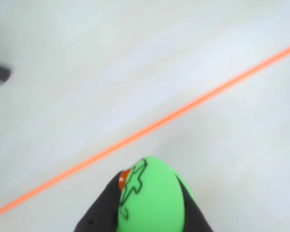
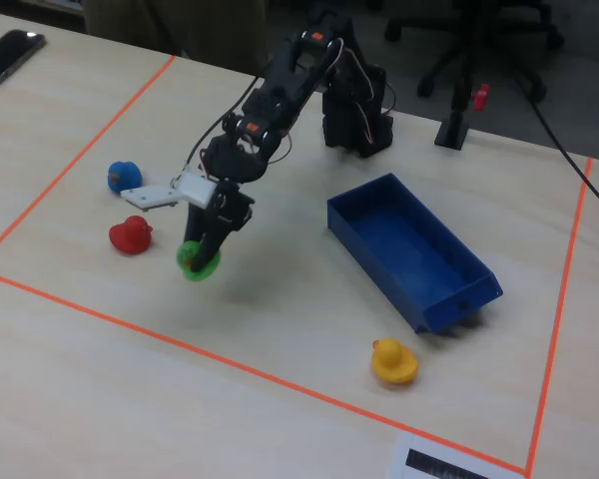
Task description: Grasp green duck and put it into box.
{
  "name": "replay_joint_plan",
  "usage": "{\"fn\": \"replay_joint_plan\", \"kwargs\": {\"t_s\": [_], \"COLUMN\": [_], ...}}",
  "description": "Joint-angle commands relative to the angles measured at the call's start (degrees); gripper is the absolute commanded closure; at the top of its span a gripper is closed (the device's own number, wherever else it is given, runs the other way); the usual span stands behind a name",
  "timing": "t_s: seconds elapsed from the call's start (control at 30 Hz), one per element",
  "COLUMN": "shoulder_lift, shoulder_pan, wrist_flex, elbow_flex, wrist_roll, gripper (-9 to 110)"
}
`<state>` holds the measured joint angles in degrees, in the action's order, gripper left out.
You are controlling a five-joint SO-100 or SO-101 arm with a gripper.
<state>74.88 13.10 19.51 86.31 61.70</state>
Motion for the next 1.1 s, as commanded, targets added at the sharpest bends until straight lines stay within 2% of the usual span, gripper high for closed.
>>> {"fn": "replay_joint_plan", "kwargs": {"t_s": [0.0,0.2,0.47,0.7,0.97,1.07], "shoulder_lift": [14.1,24.5,29.0,28.1,26.0,26.5], "shoulder_pan": [-8.3,-25.4,-44.8,-46.3,-40.3,-37.4], "wrist_flex": [27.5,46.0,53.3,41.2,23.3,20.6], "elbow_flex": [-2.5,1.7,5.3,14.8,25.3,27.4], "wrist_roll": [-5.5,-17.6,-29.0,-27.9,-22.7,-19.5], "gripper": [101,101,101,101,78,73]}}
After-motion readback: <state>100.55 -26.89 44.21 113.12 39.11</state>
